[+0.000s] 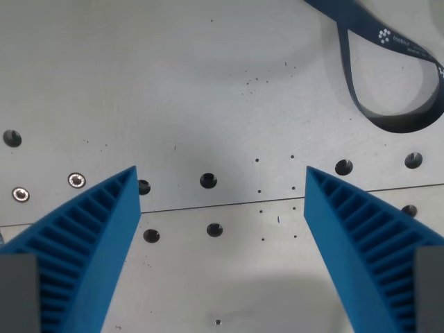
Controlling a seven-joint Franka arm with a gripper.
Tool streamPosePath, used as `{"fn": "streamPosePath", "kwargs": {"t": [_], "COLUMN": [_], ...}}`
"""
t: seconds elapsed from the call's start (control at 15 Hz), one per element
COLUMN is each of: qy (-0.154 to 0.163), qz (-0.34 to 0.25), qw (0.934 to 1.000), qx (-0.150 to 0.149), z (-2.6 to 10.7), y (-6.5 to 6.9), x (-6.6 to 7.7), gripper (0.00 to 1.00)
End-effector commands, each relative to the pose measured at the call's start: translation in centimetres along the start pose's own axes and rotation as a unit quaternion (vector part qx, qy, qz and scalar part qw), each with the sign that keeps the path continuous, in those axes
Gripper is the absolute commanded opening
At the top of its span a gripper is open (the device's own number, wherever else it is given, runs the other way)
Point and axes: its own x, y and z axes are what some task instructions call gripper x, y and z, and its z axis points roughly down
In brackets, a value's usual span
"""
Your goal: Move in base positive y
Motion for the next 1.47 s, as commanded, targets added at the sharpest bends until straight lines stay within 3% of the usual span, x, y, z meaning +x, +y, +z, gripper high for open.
{"fn": "streamPosePath", "kwargs": {"t": [0.07,1.47], "qy": [0.002,0.002], "qz": [0.0,0.0], "qw": [1.0,1.0], "qx": [0.0,0.0], "z": [-0.2,-0.2], "y": [-0.5,-11.0], "x": [-0.1,-1.5], "gripper": [1.0,1.0]}}
